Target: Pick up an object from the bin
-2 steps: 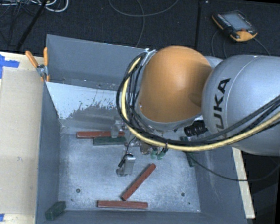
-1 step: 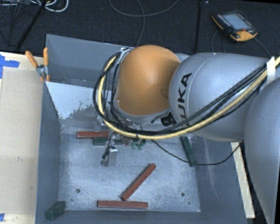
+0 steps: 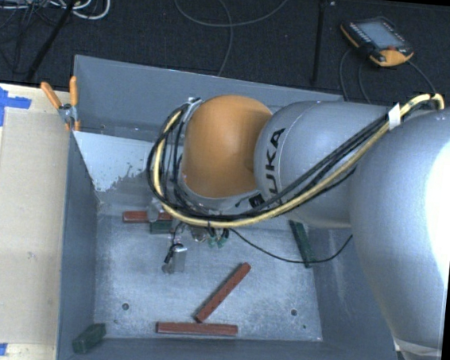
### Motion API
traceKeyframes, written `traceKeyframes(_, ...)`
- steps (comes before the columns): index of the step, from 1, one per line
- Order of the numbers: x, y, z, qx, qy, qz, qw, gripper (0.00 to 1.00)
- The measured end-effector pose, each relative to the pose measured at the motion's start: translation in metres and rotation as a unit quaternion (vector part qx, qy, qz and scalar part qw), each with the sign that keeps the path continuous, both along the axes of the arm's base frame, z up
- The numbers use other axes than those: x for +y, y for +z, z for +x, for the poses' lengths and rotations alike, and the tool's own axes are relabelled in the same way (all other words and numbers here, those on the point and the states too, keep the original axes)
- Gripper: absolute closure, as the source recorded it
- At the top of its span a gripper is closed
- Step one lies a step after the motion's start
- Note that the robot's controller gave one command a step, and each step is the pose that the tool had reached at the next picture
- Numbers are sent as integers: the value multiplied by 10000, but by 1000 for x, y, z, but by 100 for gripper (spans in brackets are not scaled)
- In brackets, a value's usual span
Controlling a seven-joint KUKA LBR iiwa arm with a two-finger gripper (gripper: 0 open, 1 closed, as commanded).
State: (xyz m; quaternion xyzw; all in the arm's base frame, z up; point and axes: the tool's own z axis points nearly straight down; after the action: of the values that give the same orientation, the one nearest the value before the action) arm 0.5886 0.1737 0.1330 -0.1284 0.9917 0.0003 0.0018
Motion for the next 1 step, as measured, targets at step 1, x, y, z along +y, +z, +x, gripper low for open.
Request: traceKeyframes(1,-6,-40,1,47,19,-16,10000,0)
